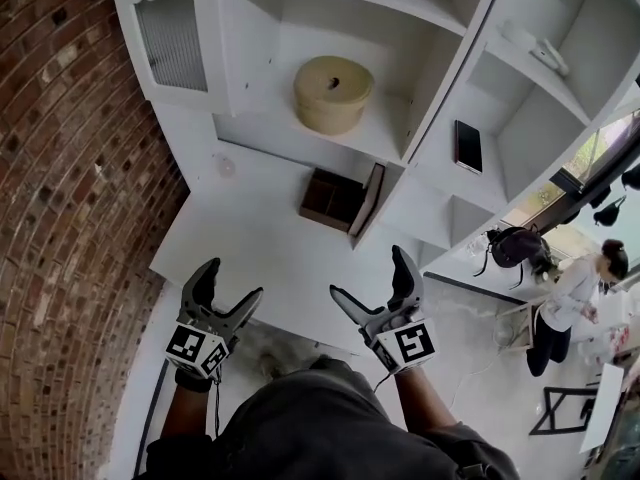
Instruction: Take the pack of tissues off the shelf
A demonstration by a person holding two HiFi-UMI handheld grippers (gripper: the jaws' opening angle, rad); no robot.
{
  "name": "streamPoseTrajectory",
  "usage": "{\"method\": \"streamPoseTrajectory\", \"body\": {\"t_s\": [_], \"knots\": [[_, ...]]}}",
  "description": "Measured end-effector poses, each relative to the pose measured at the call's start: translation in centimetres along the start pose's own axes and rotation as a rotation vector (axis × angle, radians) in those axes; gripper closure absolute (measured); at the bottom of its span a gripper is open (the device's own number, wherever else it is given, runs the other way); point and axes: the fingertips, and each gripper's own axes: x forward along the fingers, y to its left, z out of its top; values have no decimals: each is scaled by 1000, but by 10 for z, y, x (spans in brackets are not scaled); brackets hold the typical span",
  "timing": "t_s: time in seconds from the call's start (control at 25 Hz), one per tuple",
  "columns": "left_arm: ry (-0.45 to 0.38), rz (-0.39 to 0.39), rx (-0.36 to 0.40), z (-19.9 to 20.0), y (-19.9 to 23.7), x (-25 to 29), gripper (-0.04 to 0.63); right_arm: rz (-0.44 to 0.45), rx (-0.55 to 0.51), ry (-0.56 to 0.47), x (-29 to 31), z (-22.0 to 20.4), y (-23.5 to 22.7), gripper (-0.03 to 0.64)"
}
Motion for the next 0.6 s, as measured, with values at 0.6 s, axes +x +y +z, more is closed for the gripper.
{"method": "streamPoseTrajectory", "body": {"t_s": [0.6], "knots": [[-9, -52, 98, 37, 24, 96, 193, 48, -8, -9, 82, 20, -74, 61]]}}
